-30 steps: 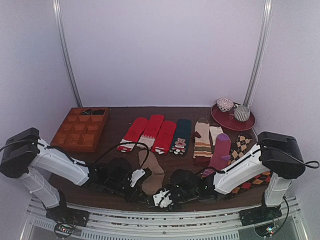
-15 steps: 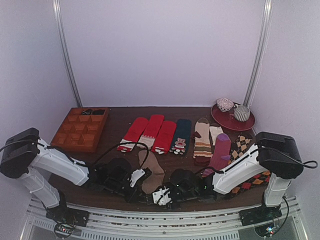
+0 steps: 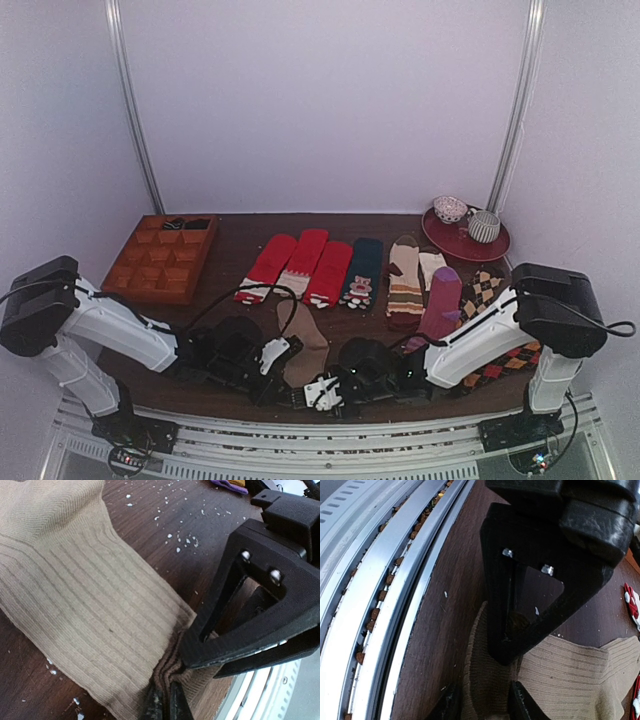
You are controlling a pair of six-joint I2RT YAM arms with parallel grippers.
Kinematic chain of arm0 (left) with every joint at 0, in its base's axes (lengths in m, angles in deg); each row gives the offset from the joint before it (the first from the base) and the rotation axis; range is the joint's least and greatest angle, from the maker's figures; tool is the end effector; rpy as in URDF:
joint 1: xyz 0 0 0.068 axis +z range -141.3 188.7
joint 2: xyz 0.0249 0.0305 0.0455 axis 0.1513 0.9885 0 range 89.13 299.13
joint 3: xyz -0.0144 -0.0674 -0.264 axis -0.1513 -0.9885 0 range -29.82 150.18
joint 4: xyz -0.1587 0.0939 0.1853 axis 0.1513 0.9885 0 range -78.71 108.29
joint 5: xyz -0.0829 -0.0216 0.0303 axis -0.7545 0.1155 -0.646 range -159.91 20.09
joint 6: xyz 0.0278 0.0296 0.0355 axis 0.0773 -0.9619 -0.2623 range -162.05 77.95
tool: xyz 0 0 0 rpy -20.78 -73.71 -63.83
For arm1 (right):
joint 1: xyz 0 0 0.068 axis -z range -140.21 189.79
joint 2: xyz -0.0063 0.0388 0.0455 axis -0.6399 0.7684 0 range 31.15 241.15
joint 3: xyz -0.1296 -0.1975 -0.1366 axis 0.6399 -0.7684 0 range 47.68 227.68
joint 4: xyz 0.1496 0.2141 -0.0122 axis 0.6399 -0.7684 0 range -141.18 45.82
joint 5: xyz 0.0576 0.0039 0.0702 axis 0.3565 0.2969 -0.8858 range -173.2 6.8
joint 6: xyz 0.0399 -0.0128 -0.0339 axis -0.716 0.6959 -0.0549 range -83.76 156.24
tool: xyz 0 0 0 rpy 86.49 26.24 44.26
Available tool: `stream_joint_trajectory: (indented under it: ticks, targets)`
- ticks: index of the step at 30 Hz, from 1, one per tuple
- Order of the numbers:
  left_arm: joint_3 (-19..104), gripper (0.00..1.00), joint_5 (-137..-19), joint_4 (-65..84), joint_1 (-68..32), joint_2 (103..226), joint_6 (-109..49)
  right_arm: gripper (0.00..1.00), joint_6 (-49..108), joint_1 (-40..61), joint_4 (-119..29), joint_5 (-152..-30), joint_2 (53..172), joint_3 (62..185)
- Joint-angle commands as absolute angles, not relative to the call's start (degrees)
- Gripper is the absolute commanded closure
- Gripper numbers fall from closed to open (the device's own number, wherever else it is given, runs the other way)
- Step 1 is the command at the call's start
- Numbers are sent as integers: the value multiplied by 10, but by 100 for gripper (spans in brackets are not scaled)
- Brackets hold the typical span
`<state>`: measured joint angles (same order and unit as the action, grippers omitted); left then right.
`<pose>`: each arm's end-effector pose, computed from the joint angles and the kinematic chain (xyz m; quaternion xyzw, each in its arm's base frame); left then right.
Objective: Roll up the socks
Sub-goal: Roll a pair of socks at the center of the board.
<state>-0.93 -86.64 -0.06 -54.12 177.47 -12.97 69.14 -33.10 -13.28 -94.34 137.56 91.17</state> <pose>0.1100 -0.2366 0.1165 0.3179 0.8691 -0.3488 0.1483 0.0971 0.3383 0.1182 -0.7227 0.4877 0.2447 0.4242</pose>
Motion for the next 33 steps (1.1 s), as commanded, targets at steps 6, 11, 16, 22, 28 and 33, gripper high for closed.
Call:
stream_joint_trajectory:
  ticks: [6, 11, 16, 22, 28, 33]
  targets:
    - [-29, 100, -871, 65, -541, 1786, -131, 76, 626, -325, -246, -926, 1423, 927]
    - [-25, 100, -865, 65, -541, 1778, -138, 88, 547, -315, -269, -934, 1427, 923]
    - [-11, 68, -843, 59, -541, 1765, -152, 98, 481, -295, -303, -1042, 1408, 918]
    - [8, 30, -765, 61, -541, 1677, -203, 98, 389, -265, -362, -1151, 1409, 929]
    - [-53, 19, -783, -53, -542, 1562, -275, 98, 295, -237, -342, -1202, 1442, 902]
    - [-132, 28, -823, -194, -546, 1523, -309, 98, 199, -220, -281, -1213, 1454, 866]
